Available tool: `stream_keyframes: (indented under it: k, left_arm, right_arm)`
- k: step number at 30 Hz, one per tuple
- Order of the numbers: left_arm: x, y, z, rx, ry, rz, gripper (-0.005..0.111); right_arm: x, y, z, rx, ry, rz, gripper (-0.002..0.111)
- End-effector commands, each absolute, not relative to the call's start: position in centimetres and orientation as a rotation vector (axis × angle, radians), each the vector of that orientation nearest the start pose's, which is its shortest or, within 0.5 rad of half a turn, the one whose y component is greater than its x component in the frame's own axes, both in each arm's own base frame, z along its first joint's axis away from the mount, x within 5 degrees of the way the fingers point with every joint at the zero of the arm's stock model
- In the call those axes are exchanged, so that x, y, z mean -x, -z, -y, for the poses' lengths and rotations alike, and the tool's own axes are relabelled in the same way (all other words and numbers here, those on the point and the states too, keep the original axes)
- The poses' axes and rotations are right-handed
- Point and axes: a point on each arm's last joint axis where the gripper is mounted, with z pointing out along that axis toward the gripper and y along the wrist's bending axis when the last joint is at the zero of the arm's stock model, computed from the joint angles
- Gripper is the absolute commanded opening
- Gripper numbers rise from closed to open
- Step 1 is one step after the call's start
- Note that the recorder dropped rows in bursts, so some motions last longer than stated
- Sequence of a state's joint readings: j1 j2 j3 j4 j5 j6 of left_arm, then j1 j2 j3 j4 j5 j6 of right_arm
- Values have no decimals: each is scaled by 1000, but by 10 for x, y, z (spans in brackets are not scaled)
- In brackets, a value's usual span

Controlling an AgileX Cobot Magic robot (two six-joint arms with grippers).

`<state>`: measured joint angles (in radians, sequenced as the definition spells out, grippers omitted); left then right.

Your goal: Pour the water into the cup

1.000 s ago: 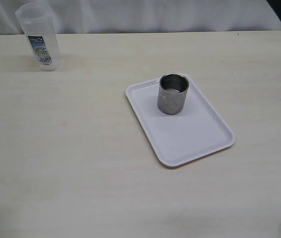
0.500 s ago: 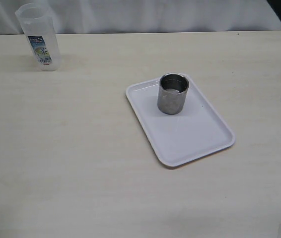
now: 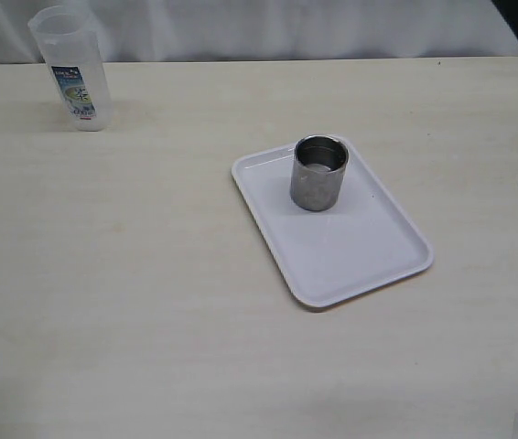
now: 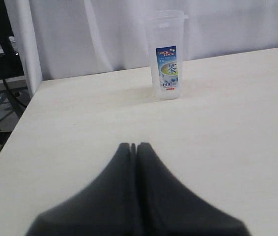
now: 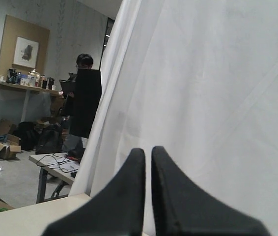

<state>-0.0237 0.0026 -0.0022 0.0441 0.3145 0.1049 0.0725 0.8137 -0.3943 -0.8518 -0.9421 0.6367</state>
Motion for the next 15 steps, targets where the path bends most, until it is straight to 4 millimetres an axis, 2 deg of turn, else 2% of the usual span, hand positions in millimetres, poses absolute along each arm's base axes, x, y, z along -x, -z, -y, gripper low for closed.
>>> stream_keyframes:
  k: [1, 12, 15]
  left_arm:
    - [-54, -185, 0, -139, -103, -1788, 0]
    - [-54, -185, 0, -141, -105, -1788, 0]
    - [-54, -185, 0, -141, -105, -1788, 0]
  right_arm:
    - [-140, -321, -65, 581, -488, -1126, 4]
    - [-139, -323, -64, 570, -494, -1116, 4]
    - [-129, -319, -63, 570, -482, -1100, 4]
